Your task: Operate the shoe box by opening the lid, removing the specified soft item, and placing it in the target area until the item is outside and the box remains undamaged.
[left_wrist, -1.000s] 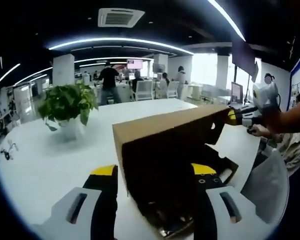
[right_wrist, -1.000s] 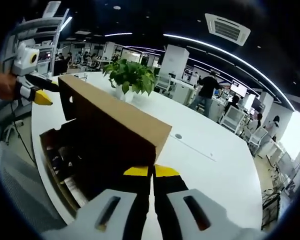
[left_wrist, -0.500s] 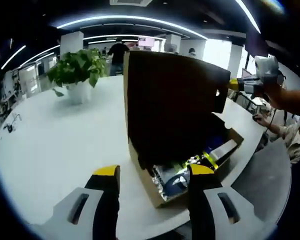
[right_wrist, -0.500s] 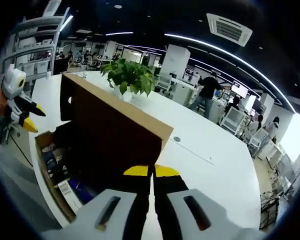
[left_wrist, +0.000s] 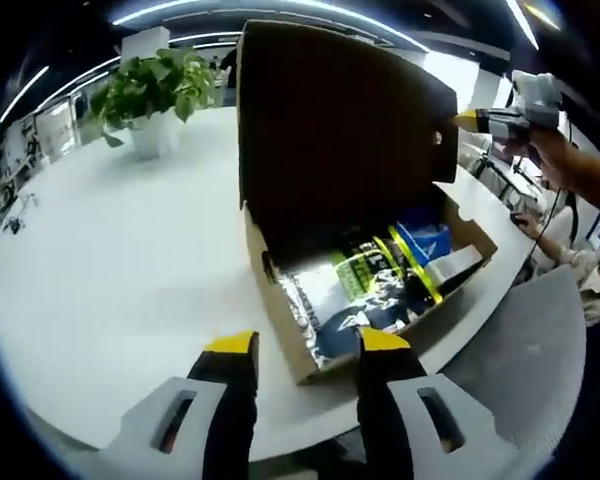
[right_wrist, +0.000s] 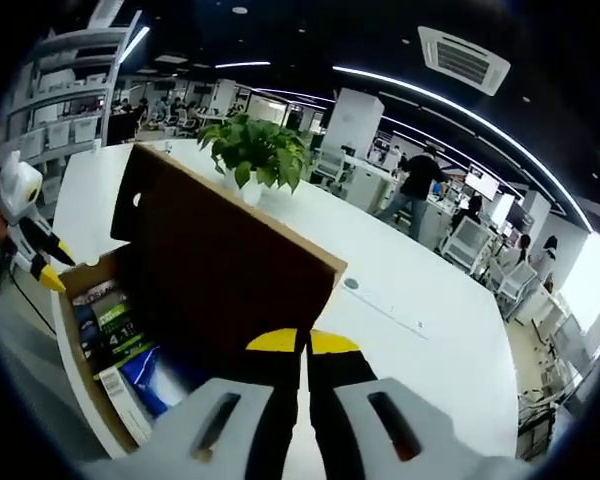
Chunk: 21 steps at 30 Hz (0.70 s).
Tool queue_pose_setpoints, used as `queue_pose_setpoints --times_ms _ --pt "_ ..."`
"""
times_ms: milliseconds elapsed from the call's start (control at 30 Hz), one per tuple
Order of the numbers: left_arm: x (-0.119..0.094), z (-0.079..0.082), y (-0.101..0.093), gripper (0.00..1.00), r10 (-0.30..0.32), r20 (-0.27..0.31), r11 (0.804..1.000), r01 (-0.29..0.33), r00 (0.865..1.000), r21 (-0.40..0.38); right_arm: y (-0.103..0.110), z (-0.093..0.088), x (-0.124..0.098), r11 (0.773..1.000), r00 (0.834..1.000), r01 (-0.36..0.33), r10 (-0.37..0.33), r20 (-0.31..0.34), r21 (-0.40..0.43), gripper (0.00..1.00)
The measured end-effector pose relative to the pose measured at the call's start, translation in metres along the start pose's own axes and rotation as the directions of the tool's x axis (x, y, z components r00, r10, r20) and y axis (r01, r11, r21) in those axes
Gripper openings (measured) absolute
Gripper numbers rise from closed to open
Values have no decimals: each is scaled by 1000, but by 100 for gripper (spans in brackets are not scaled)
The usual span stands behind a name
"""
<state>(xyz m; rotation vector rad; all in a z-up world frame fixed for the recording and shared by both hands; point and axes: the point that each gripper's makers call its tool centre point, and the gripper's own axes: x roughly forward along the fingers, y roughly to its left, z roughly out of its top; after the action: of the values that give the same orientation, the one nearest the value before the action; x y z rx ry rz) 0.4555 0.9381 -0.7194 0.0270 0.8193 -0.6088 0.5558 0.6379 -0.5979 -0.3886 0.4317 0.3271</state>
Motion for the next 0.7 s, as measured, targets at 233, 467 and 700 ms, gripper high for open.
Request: queue_pose_setpoints --times_ms 233,467,700 --pt "3 -1 7 8 24 -41 1000 -24 999 0 -6 1 10 1000 1000 -4 4 -4 -6 0" --pt "2 -2 6 7 24 -47 999 -26 999 -31 -12 0 25 1000 1000 -8 8 -12 -11 0" --pt "2 -2 6 7 25 -46 999 -27 999 -37 -20 -4 47 1000 999 -22 22 -32 -10 0"
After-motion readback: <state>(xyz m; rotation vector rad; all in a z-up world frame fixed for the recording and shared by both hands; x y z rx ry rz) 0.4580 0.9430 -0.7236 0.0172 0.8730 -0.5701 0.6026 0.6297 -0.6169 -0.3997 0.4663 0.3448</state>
